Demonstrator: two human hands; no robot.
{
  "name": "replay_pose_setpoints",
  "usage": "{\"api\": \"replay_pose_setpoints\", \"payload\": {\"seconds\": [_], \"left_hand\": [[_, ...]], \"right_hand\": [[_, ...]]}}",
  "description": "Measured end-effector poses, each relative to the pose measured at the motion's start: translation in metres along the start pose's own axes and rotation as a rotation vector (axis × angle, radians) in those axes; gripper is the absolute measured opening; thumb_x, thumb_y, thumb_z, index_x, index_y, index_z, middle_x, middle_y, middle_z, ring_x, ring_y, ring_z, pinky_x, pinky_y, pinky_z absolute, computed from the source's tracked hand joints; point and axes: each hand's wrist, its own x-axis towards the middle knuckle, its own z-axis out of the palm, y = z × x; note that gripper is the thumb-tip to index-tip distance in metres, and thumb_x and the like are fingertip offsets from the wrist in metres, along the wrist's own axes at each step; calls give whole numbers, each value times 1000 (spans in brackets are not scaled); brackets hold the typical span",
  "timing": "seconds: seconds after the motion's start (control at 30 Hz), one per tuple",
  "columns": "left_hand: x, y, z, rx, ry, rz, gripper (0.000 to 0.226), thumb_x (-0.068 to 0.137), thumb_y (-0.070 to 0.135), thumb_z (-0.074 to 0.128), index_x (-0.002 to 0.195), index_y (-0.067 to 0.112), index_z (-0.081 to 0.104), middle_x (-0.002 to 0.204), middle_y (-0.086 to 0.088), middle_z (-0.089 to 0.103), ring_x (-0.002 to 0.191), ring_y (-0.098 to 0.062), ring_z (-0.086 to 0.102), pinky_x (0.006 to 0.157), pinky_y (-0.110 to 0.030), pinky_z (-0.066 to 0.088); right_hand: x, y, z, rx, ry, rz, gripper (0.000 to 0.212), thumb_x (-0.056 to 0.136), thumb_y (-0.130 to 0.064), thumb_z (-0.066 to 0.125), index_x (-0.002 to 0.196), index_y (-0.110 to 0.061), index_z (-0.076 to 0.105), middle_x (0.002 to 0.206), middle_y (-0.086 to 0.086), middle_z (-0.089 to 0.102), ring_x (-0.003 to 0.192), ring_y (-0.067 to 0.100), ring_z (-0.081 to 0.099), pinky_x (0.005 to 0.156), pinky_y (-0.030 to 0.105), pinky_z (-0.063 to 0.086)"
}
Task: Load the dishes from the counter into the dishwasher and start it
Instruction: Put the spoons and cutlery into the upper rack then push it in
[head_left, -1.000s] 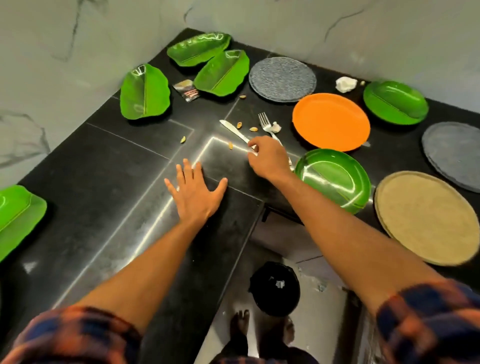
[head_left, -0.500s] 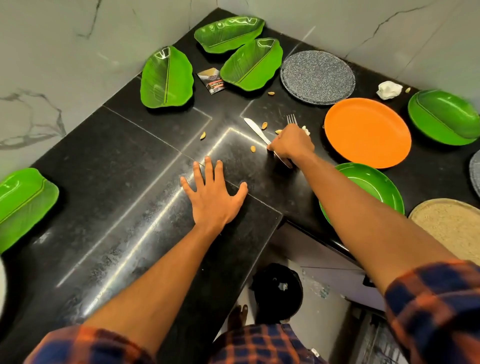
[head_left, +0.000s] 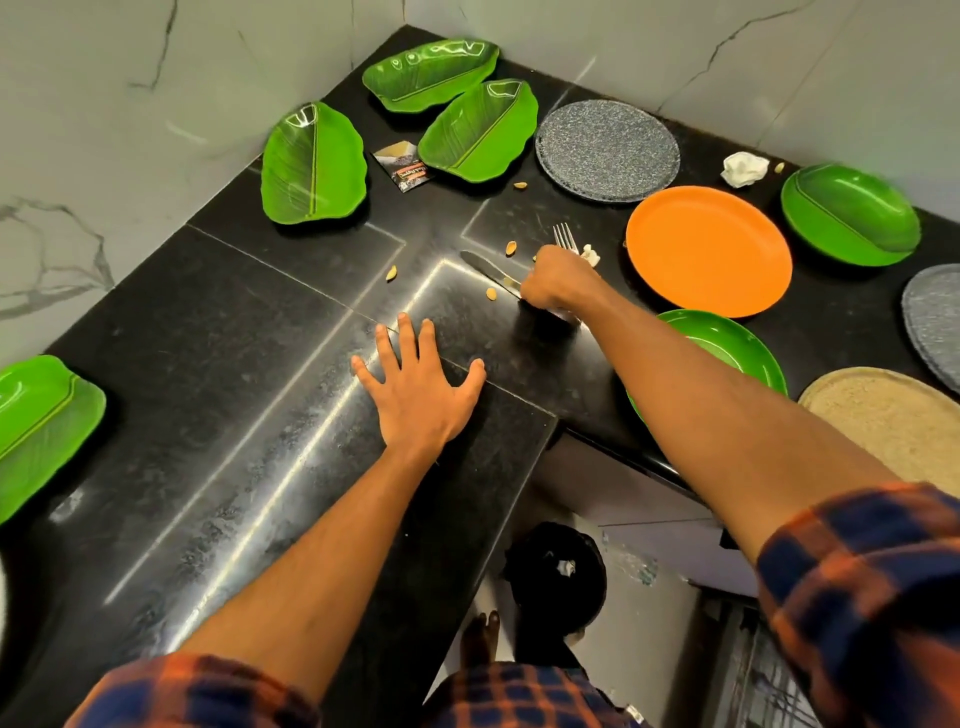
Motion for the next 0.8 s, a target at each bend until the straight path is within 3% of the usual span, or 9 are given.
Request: {"api": "replay_pose_setpoints", "payload": {"seconds": [0.1, 0.17, 0.3, 0.4, 0.5, 0.6, 0.67, 0.73, 0.8], "left_hand": [[0, -1, 0, -7, 0, 4, 85, 87, 76, 28, 153, 23, 25, 167, -3, 9, 154, -30, -4, 116, -68, -3], [2, -2, 1, -8, 5, 3, 85, 87, 76, 29, 153, 22, 26, 167, -4, 10, 154, -31, -3, 116, -69, -2], [2, -3, 1, -29, 0, 18, 87, 86, 75, 30, 153, 20, 27, 167, -6, 12, 154, -32, -1, 115, -70, -3], [2, -4, 0, -45, -7, 21, 86, 87, 74, 34, 154, 19, 28, 167, -7, 13, 154, -33, 0, 115, -69, -4], [0, -7, -3, -123, 63, 39, 67, 88, 64, 47, 140, 21, 48, 158, -7, 33, 151, -32, 16, 114, -69, -2], [-13, -8, -5, -166, 228, 232, 35, 89, 42, 55, 117, 23, 63, 124, -4, 60, 126, -29, 50, 114, -64, 14], [-28, -4, -6, -215, 319, 386, 27, 89, 36, 54, 106, 22, 68, 106, -5, 68, 104, -32, 61, 100, -50, 38], [-54, 13, -3, -290, 308, 534, 22, 89, 33, 55, 98, 19, 71, 94, -8, 71, 88, -36, 65, 77, -43, 46], [-88, 40, 3, -360, 211, 607, 15, 90, 29, 59, 95, 20, 71, 90, -7, 72, 83, -33, 66, 72, -42, 49]], "right_hand": [[-15, 13, 10, 226, 82, 17, 14, 88, -16, 54, 81, -7, 63, 81, 11, 65, 87, 32, 65, 72, 37, 54], [-35, 23, 14, 359, 162, 25, 15, 88, -16, 58, 85, -11, 72, 90, 7, 72, 90, 26, 66, 80, 37, 56], [-92, 62, 27, 556, 339, 83, 15, 88, -17, 60, 90, -27, 72, 82, -3, 67, 81, 20, 63, 75, 30, 49], [-143, 96, 37, 629, 416, 127, 26, 90, -19, 58, 107, -24, 77, 71, -11, 65, 74, 22, 66, 74, 38, 56], [-195, 128, 43, 716, 477, 173, 24, 92, -19, 60, 107, -25, 78, 60, -20, 58, 67, 12, 59, 73, 37, 55], [-249, 162, 50, 769, 523, 226, 22, 92, -18, 62, 107, -23, 78, 64, -22, 60, 67, 5, 56, 75, 36, 51], [-279, 180, 54, 767, 563, 249, 21, 93, -13, 64, 108, -17, 78, 71, -20, 62, 67, 0, 56, 77, 31, 51], [-315, 201, 58, 762, 608, 277, 20, 94, -10, 64, 108, -14, 78, 78, -12, 68, 67, -3, 58, 75, 24, 50], [-349, 227, 63, 746, 613, 295, 19, 96, -12, 63, 108, -16, 77, 80, -9, 69, 61, -6, 57, 66, 16, 46]]}}
